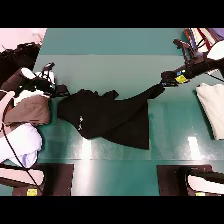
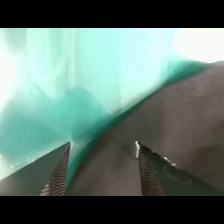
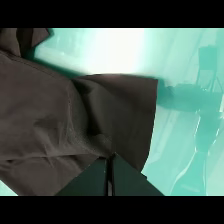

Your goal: Fold the shirts.

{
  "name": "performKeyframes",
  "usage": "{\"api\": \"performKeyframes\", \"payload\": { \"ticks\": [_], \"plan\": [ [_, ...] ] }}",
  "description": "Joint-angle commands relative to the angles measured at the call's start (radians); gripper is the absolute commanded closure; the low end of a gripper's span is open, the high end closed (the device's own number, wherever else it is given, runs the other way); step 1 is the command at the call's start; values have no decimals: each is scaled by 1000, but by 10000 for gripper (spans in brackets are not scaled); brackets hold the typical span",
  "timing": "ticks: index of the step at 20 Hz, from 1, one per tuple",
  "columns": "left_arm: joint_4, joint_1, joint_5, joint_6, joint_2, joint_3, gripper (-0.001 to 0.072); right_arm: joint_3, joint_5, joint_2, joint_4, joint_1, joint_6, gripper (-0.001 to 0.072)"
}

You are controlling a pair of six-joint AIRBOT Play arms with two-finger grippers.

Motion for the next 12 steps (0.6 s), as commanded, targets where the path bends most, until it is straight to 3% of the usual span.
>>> {"api": "performKeyframes", "payload": {
  "ticks": [1, 4, 5, 6, 7, 12],
  "plan": [
    [0, -42, -48, 49, -34, 15, 211, 0, -5, 0, 0, 6, 0, 699],
    [22, -52, -90, 48, -33, 15, 214, 0, -3, 0, 0, 6, 0, 699],
    [31, -52, -97, 45, -33, 15, 351, 0, -4, 0, 0, 6, 0, 698],
    [31, -52, -104, 45, -33, 15, 626, 0, -8, 0, 0, 6, 0, 699],
    [29, -53, -104, 41, -32, 17, 677, 0, -10, 1, 0, 5, 0, 699],
    [30, -26, -165, -55, 44, 176, 686, 28, -4, 46, -1, -42, 0, 699]
  ]
}}
